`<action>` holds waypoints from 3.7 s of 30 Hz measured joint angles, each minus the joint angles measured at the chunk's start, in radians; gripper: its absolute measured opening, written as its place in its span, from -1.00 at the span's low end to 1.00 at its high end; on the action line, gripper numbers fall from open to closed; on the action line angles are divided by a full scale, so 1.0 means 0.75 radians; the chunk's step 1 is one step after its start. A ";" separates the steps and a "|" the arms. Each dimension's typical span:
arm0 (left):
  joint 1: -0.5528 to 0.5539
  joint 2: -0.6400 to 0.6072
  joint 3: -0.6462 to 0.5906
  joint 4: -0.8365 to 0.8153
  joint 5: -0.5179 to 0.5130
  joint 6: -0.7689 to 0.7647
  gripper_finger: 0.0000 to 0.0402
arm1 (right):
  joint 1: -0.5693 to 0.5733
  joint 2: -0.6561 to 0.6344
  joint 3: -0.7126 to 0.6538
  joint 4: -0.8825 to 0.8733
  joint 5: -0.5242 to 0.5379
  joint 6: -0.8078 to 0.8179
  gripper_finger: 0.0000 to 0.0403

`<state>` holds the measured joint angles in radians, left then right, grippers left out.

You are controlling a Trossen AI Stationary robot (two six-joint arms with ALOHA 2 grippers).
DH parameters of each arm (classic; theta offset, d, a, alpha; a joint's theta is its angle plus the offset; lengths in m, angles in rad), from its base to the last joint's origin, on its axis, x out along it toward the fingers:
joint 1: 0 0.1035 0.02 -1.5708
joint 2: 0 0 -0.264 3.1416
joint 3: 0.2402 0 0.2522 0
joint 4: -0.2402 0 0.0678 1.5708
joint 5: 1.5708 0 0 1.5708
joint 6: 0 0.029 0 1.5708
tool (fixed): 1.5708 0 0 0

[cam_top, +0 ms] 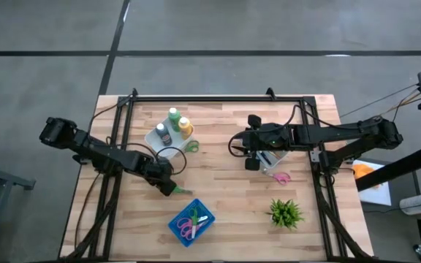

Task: Pick & Place Paint Supplies
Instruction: Put the green scissors into the blue bin

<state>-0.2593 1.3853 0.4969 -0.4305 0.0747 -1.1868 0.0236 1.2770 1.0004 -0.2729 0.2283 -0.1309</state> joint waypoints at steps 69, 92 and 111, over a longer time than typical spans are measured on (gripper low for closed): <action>-0.355 0.231 0.865 -0.611 -0.139 -0.543 -0.98 | 0.000 0.000 0.000 0.000 0.000 0.000 -0.29; -0.464 0.576 1.119 -0.720 -0.107 -0.873 -0.97 | 0.000 0.000 0.000 0.000 -0.001 0.000 -0.29; -0.453 0.678 1.117 -0.564 0.056 -0.936 -0.97 | 0.000 0.000 0.000 -0.001 0.000 0.000 -0.29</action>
<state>-0.5987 1.8938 1.3350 -0.8539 0.1165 -1.8892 0.0237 1.2770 1.0004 -0.2733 0.2281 -0.1307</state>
